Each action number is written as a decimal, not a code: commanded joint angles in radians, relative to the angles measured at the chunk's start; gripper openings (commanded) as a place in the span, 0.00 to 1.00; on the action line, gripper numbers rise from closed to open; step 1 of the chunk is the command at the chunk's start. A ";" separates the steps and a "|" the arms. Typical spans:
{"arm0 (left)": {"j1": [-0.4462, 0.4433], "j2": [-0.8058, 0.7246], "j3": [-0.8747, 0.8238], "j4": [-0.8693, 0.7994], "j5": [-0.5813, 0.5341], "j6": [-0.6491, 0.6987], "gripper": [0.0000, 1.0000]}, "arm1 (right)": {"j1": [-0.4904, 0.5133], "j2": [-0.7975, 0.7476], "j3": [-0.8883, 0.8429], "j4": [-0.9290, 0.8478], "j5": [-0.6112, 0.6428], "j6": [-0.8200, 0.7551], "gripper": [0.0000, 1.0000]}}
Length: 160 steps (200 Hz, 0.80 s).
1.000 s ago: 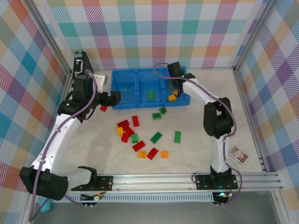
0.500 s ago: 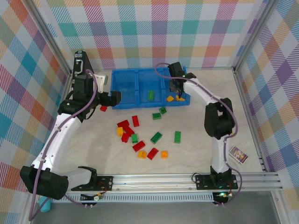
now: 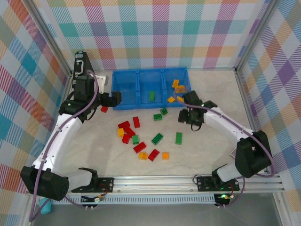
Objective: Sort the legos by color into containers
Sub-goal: Pick up the lego from the bottom-center of the table.
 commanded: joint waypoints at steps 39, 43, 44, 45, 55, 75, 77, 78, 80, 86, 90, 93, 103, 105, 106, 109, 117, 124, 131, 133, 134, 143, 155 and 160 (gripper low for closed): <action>0.007 -0.016 0.013 0.012 0.021 -0.022 1.00 | 0.110 0.017 -0.109 0.099 -0.123 0.174 0.65; 0.007 -0.018 0.015 0.012 0.022 -0.023 1.00 | 0.117 0.024 -0.105 0.095 -0.119 0.175 0.65; 0.007 -0.019 0.014 0.012 0.022 -0.023 1.00 | 0.118 0.026 -0.106 0.094 -0.118 0.175 0.65; 0.007 -0.019 0.014 0.013 0.023 -0.024 1.00 | 0.119 0.027 -0.105 0.093 -0.117 0.176 0.65; 0.006 -0.023 0.016 0.013 0.029 -0.026 1.00 | 0.126 0.046 -0.100 0.082 -0.105 0.177 0.65; 0.007 -0.029 0.014 0.011 0.032 -0.025 1.00 | 0.135 0.089 -0.093 0.049 -0.072 0.184 0.65; 0.007 -0.030 0.013 0.011 0.032 -0.026 1.00 | 0.135 0.093 -0.092 0.047 -0.070 0.186 0.65; 0.007 -0.031 0.013 0.011 0.032 -0.026 1.00 | 0.135 0.096 -0.093 0.046 -0.069 0.187 0.65; 0.007 -0.031 0.013 0.011 0.032 -0.026 1.00 | 0.135 0.099 -0.093 0.045 -0.068 0.189 0.65; 0.007 -0.034 0.013 0.011 0.032 -0.025 1.00 | 0.136 0.111 -0.095 0.044 -0.069 0.193 0.65; 0.006 -0.034 0.013 0.011 0.032 -0.025 1.00 | 0.136 0.118 -0.095 0.044 -0.070 0.195 0.65; 0.007 -0.034 0.014 0.013 0.032 -0.025 1.00 | 0.136 0.124 -0.096 0.044 -0.071 0.195 0.65; 0.007 -0.034 0.016 0.012 0.036 -0.029 1.00 | 0.139 0.141 -0.095 0.048 -0.074 0.199 0.65; 0.007 -0.034 0.015 0.012 0.038 -0.028 1.00 | 0.140 0.143 -0.096 0.049 -0.074 0.199 0.64; 0.007 -0.034 0.015 0.013 0.039 -0.029 1.00 | 0.140 0.144 -0.096 0.050 -0.075 0.200 0.64; 0.007 -0.034 0.015 0.013 0.040 -0.030 1.00 | 0.141 0.149 -0.097 0.052 -0.075 0.199 0.64; 0.007 -0.036 0.013 0.014 0.043 -0.031 1.00 | 0.145 0.159 -0.095 0.057 -0.077 0.202 0.64; 0.007 -0.036 0.013 0.014 0.041 -0.031 1.00 | 0.146 0.167 -0.092 0.060 -0.078 0.202 0.62; 0.005 -0.037 0.012 0.014 0.041 -0.031 1.00 | 0.148 0.176 -0.092 0.065 -0.079 0.200 0.60; 0.005 -0.037 0.012 0.014 0.040 -0.031 1.00 | 0.149 0.179 -0.090 0.066 -0.080 0.199 0.59; 0.005 -0.037 0.011 0.014 0.040 -0.031 1.00 | 0.149 0.180 -0.090 0.066 -0.080 0.199 0.59; 0.005 -0.039 0.012 0.014 0.039 -0.031 1.00 | 0.151 0.193 -0.088 0.071 -0.080 0.195 0.55; 0.005 -0.038 0.011 0.014 0.038 -0.030 1.00 | 0.152 0.217 -0.079 0.068 -0.076 0.187 0.48; 0.005 -0.037 0.011 0.014 0.038 -0.029 1.00 | 0.152 0.229 -0.072 0.065 -0.074 0.184 0.45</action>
